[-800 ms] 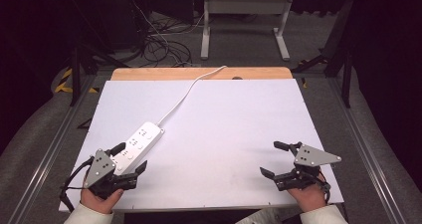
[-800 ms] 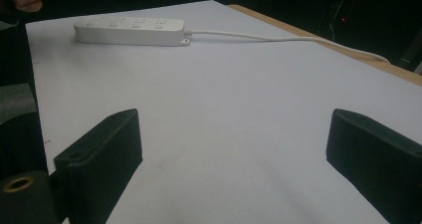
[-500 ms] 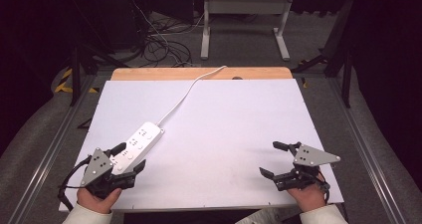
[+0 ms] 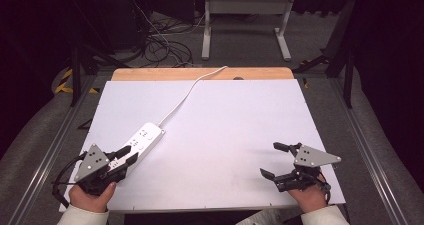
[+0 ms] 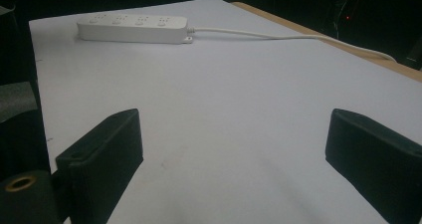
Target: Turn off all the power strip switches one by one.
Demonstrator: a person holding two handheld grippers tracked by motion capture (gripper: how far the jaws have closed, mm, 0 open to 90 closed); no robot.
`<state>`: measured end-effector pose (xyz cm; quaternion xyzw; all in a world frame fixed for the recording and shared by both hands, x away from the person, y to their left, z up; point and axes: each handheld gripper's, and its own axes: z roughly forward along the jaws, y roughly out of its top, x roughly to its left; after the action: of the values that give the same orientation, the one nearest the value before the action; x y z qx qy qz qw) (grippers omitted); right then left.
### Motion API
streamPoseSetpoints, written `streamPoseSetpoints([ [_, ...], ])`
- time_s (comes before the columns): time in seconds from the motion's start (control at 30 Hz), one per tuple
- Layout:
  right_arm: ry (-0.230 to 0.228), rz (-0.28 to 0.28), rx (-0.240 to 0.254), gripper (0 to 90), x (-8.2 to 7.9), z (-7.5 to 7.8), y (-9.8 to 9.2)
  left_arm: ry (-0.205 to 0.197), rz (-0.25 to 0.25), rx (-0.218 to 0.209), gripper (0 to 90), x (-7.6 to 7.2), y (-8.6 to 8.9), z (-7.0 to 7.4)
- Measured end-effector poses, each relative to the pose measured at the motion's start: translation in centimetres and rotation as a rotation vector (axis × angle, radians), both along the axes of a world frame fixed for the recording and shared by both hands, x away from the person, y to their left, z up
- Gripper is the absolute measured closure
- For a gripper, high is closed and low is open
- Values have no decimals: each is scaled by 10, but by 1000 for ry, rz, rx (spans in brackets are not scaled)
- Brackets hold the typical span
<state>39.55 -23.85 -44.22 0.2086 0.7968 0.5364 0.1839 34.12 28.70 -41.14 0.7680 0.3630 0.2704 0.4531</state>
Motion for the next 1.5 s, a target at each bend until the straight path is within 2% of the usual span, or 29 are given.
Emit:
streamPoseSetpoints([
  [0.07, 0, 1, -1, 84, 0, 0, 0, 8, 1, 3, 851, 1, 2, 2],
  [0.1, 1, 2, -1, 84, 0, 0, 0, 16, 0, 5, 899, 1, 3, 4],
  [0.23, 2, 1, -4, 85, 0, 0, 1, 68, -17, 22, 900, 3, 10, 10],
  [0.43, 1, 2, -4, 86, 0, 0, 1, 85, -13, 42, 900, 5, 14, 14],
  [0.5, 1, 2, -4, 86, 0, 0, 1, 104, -4, 50, 900, 7, 15, 15],
  [0.53, 1, 3, -4, 86, 0, 0, 1, 150, 7, 78, 900, 12, 18, 15],
  [0.57, 1, 3, -5, 86, 0, 0, 1, 199, 21, 78, 900, 16, 20, 14],
  [0.6, 1, 3, -5, 86, 0, 0, 1, 199, 21, 78, 900, 16, 20, 14],
  [0.63, 0, 2, -6, 86, 0, 0, 1, 234, 30, 86, 900, 20, 26, 12],
  [0.7, 1, 3, -7, 86, 0, 0, 0, 271, 35, 61, 900, 25, 37, 8],
  [0.9, 1, 11, -11, 86, 0, -1, 2, 302, 33, 84, 900, 28, 40, 7],
  [1.03, 1, 13, -10, 86, 0, -1, 2, 325, 21, 84, 900, 30, 40, 6],
  [1.13, 1, 14, -10, 86, 0, -1, 2, 335, 15, 112, 900, 30, 40, 6],
  [1.17, 1, 16, -10, 86, 0, -1, 2, 349, 17, 149, 900, 31, 39, 6],
  [1.23, 0, 13, -15, 89, -1, 0, 2, 367, 19, 189, 900, 32, 36, 4],
  [1.33, -4, 16, -12, 90, -1, 0, 2, 389, 18, 206, 900, 34, 34, 2],
  [1.37, -4, 16, -12, 90, -1, 0, 2, 419, 22, 221, 900, 37, 33, -1],
  [1.43, -5, 16, -11, 90, -1, 0, 2, 430, 22, 228, 900, 38, 33, -3],
  [1.5, -4, 19, -11, 90, -1, 0, 2, 460, 18, 235, 900, 40, 32, -5],
])
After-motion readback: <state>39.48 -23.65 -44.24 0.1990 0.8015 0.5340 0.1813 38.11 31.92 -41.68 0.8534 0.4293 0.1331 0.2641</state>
